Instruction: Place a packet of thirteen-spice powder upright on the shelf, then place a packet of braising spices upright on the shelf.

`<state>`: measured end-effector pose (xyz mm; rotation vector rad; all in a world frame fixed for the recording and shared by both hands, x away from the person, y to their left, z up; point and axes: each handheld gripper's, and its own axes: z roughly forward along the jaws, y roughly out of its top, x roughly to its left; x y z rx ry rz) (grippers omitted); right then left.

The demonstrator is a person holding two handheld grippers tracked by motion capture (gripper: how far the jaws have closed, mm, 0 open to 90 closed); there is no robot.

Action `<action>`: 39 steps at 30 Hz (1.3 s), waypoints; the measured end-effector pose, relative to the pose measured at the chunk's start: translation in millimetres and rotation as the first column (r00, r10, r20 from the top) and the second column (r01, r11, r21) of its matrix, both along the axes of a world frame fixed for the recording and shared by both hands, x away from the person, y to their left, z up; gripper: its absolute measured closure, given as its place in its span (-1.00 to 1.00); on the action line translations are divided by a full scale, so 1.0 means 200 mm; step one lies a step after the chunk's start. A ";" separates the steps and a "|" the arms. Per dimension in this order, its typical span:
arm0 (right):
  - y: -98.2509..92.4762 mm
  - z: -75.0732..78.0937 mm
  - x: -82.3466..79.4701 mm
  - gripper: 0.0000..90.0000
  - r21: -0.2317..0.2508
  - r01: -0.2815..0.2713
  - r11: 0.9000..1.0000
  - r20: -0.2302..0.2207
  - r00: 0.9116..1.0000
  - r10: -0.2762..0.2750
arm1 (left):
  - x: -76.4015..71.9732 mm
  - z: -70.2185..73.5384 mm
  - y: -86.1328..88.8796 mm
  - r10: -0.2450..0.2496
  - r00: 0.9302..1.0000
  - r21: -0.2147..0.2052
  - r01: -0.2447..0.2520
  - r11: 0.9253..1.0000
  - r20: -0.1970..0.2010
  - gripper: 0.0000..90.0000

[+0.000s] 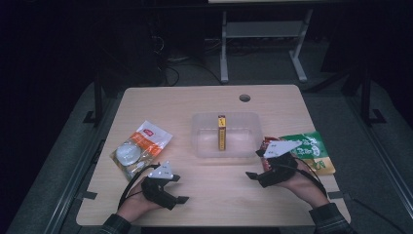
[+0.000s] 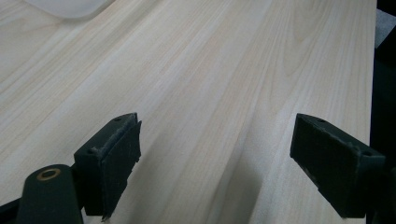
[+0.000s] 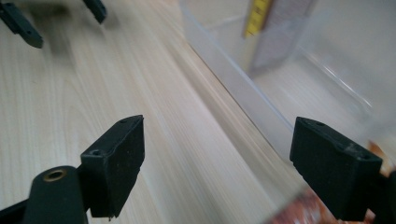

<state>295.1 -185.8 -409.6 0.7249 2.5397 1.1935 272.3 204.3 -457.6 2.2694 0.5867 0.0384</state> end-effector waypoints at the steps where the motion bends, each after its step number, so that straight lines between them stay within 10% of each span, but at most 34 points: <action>1: -0.03 -0.01 0.00 -0.61 0.001 0.014 1.000 -0.006 1.000 -0.014 | 0.00 0.00 0.00 0.000 1.000 -0.002 0.000 1.000 0.003 -0.66; 15: -0.34 -0.05 0.10 -0.49 -0.006 0.241 0.971 0.008 0.971 -0.241 | 0.01 0.01 0.01 0.003 1.000 0.003 -0.003 1.000 0.005 -0.66; 34: -0.46 -0.19 0.47 0.81 -0.021 0.505 0.863 -0.022 0.862 -0.506 | 0.01 0.00 0.00 0.003 1.000 0.014 -0.003 1.000 0.005 -0.65; 39: -0.48 -0.27 0.55 0.95 -0.035 0.512 0.858 -0.026 0.858 -0.513 | 0.01 0.00 0.00 0.007 1.000 0.012 -0.007 1.000 0.004 -0.65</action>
